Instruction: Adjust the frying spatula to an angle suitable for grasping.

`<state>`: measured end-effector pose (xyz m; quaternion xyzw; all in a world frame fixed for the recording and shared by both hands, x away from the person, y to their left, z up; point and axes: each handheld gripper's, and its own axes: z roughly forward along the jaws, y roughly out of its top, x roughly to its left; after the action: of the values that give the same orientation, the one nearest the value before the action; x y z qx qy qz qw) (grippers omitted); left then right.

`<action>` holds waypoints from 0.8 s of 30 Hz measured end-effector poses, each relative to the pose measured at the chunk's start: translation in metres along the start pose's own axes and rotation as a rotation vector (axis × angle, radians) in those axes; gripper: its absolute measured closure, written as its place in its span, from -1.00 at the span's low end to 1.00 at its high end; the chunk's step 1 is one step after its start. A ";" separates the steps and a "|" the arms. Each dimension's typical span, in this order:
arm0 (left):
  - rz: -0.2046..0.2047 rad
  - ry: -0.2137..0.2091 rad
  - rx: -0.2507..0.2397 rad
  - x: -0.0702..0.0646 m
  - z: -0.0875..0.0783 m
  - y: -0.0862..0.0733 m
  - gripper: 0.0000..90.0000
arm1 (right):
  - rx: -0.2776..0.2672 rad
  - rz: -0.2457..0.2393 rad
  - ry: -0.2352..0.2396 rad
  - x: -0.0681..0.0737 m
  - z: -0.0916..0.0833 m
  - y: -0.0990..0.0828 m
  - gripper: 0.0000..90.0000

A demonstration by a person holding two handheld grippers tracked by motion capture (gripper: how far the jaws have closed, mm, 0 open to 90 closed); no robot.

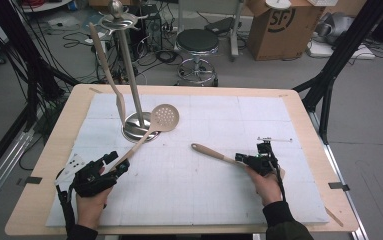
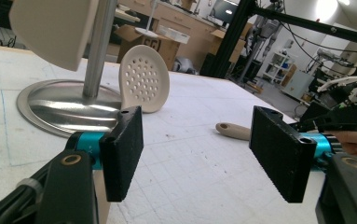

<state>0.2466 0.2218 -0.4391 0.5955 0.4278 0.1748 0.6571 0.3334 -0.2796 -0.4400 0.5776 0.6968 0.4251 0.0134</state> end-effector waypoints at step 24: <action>0.002 -0.005 -0.001 0.000 0.000 0.000 -0.20 | 0.091 -0.075 0.153 0.061 0.077 -0.003 1.00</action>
<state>0.2466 0.2216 -0.4388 0.5961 0.4255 0.1742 0.6582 0.3499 -0.1859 -0.4621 0.5169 0.7354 0.4353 -0.0502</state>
